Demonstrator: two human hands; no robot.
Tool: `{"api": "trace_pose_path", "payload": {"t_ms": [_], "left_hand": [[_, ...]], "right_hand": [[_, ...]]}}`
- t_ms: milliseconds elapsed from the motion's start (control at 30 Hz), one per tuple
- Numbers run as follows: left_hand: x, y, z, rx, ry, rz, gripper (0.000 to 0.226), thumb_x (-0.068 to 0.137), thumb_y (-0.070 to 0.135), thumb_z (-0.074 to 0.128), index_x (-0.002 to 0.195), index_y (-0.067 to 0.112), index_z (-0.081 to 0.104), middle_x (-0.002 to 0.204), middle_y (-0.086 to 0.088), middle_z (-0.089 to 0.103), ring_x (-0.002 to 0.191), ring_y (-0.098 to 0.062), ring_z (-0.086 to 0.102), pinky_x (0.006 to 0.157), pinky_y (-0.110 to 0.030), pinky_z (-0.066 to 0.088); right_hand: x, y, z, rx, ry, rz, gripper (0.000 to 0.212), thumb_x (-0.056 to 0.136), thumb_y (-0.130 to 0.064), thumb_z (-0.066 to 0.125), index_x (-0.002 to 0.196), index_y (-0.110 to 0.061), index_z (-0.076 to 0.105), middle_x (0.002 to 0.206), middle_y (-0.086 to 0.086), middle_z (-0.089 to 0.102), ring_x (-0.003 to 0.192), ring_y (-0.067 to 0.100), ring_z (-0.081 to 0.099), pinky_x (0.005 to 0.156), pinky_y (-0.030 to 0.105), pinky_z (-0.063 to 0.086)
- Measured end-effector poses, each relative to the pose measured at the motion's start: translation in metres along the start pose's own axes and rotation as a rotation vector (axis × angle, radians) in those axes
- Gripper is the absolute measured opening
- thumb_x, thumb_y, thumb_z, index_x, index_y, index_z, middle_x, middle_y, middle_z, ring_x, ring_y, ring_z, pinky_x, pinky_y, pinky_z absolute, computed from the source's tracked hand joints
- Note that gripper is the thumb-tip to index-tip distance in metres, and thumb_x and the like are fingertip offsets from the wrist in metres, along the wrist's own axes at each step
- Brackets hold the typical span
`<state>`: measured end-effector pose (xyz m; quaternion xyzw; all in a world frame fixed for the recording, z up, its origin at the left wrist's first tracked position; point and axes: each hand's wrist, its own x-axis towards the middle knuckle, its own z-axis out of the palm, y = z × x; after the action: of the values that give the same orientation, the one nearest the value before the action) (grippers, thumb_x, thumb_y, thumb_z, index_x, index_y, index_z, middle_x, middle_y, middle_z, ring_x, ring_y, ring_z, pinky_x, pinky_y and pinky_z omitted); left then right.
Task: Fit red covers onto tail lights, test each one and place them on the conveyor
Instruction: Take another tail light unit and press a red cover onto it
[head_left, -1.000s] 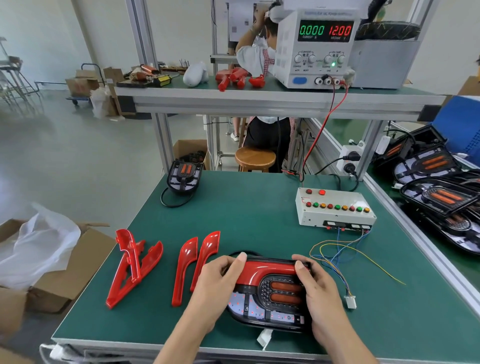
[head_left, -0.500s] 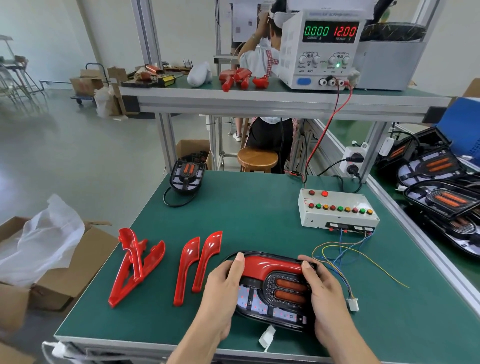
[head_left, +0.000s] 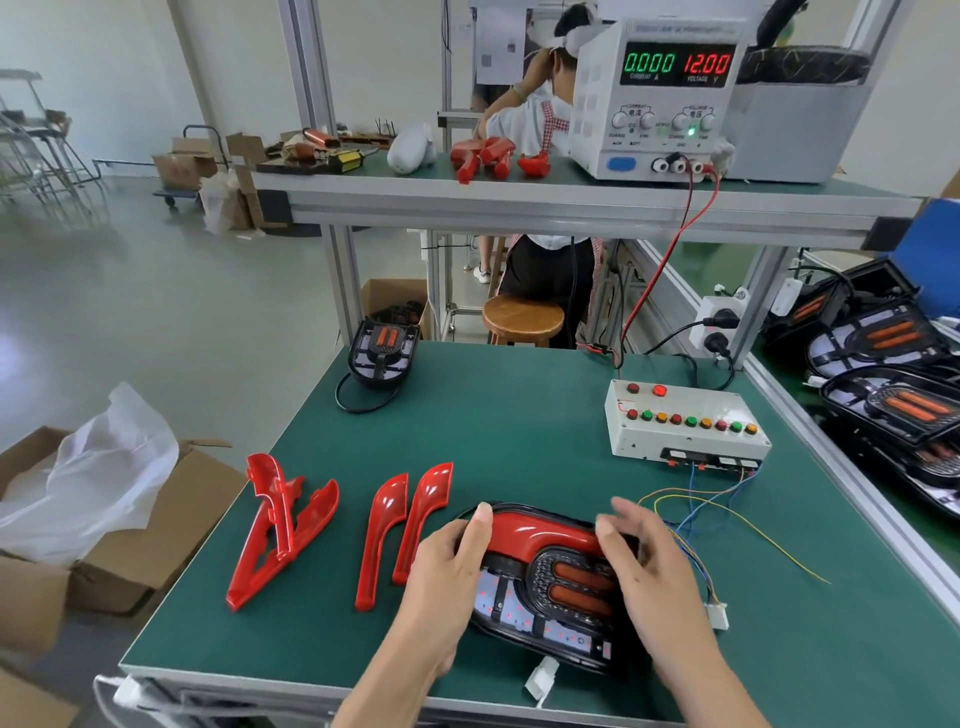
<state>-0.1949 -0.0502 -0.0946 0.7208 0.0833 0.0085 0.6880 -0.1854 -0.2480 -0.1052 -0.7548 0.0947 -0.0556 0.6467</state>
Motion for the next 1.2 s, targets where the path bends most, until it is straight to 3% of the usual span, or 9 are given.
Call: {"api": "trace_pose_path", "payload": {"t_ms": [67, 133, 233, 333, 500, 600, 700, 867, 1200], "left_hand": [[0.001, 0.002, -0.001, 0.009, -0.027, 0.02, 0.053, 0.099, 0.06, 0.051, 0.058, 0.029, 0.038, 0.064, 0.007, 0.027, 0.062, -0.013, 0.024, 0.065, -0.036, 0.022], [0.003, 0.005, 0.0, 0.037, -0.057, 0.044, 0.052, 0.099, 0.06, 0.052, 0.059, 0.028, 0.044, 0.063, 0.007, 0.034, 0.062, -0.012, 0.03, 0.064, -0.034, 0.027], [0.007, 0.01, 0.003, 0.058, -0.101, 0.053, 0.053, 0.098, 0.06, 0.054, 0.067, 0.017, 0.056, 0.064, 0.005, 0.045, 0.062, -0.013, 0.039, 0.064, -0.034, 0.034], [0.008, 0.013, 0.001, 0.048, -0.119, 0.058, 0.055, 0.098, 0.059, 0.056, 0.073, 0.011, 0.058, 0.066, 0.001, 0.046, 0.064, -0.015, 0.039, 0.065, -0.036, 0.034], [0.007, 0.013, 0.004, -0.058, -0.133, 0.008, 0.071, 0.083, 0.072, 0.062, 0.088, 0.001, 0.067, 0.076, -0.01, 0.059, 0.073, -0.019, 0.05, 0.073, -0.039, 0.041], [0.007, 0.01, 0.004, -0.213, -0.152, -0.107, 0.053, 0.089, 0.064, 0.064, 0.093, 0.013, 0.079, 0.097, -0.011, 0.078, 0.089, -0.021, 0.072, 0.084, -0.037, 0.053], [0.003, 0.011, 0.003, -0.379, -0.187, -0.25, 0.046, 0.094, 0.052, 0.063, 0.108, 0.012, 0.079, 0.112, -0.014, 0.077, 0.106, -0.031, 0.074, 0.096, -0.045, 0.057], [0.001, 0.014, 0.016, -0.405, -0.023, -0.352, 0.029, 0.096, 0.037, 0.068, 0.11, 0.014, 0.075, 0.102, -0.01, 0.079, 0.092, -0.029, 0.077, 0.076, -0.038, 0.061], [0.002, 0.02, 0.026, -0.431, 0.052, -0.276, 0.022, 0.095, 0.03, 0.071, 0.088, 0.011, 0.079, 0.096, -0.017, 0.078, 0.086, -0.035, 0.077, 0.068, -0.037, 0.06]], "right_hand": [[0.002, -0.015, -0.002, -0.321, -0.03, -0.225, 0.037, 0.089, -0.055, 0.065, 0.123, -0.042, 0.059, 0.118, -0.022, 0.063, 0.115, -0.009, 0.052, 0.102, 0.029, 0.043], [0.007, -0.032, 0.001, -0.601, -0.156, -0.384, 0.055, 0.08, -0.075, 0.056, 0.122, -0.041, 0.062, 0.113, -0.025, 0.062, 0.111, -0.007, 0.052, 0.097, 0.025, 0.041], [0.016, -0.054, 0.009, -0.809, -0.443, -0.315, 0.063, 0.067, -0.089, 0.053, 0.106, -0.041, 0.065, 0.092, -0.021, 0.069, 0.087, -0.001, 0.062, 0.082, 0.025, 0.05], [0.027, -0.058, 0.009, -0.763, -0.531, -0.273, 0.053, 0.065, -0.086, 0.062, 0.088, -0.039, 0.062, 0.078, -0.017, 0.066, 0.071, 0.003, 0.06, 0.07, 0.028, 0.05], [0.033, -0.053, 0.009, -0.661, -0.549, -0.257, 0.055, 0.06, -0.085, 0.07, 0.086, -0.038, 0.064, 0.078, -0.016, 0.068, 0.066, 0.002, 0.06, 0.067, 0.029, 0.048], [0.032, -0.051, 0.009, -0.65, -0.541, -0.262, 0.052, 0.062, -0.084, 0.071, 0.089, -0.04, 0.067, 0.079, -0.019, 0.07, 0.068, 0.001, 0.063, 0.067, 0.028, 0.051], [0.033, -0.05, 0.007, -0.602, -0.54, -0.244, 0.046, 0.066, -0.079, 0.073, 0.091, -0.04, 0.07, 0.082, -0.016, 0.073, 0.071, 0.002, 0.066, 0.073, 0.031, 0.055], [0.032, -0.048, 0.01, -0.622, -0.53, -0.238, 0.051, 0.065, -0.081, 0.069, 0.097, -0.041, 0.07, 0.087, -0.018, 0.073, 0.078, 0.002, 0.068, 0.08, 0.038, 0.057], [0.03, -0.042, 0.008, -0.629, -0.484, -0.272, 0.051, 0.069, -0.086, 0.061, 0.1, -0.046, 0.066, 0.09, -0.023, 0.071, 0.08, 0.0, 0.066, 0.078, 0.033, 0.056]]}}
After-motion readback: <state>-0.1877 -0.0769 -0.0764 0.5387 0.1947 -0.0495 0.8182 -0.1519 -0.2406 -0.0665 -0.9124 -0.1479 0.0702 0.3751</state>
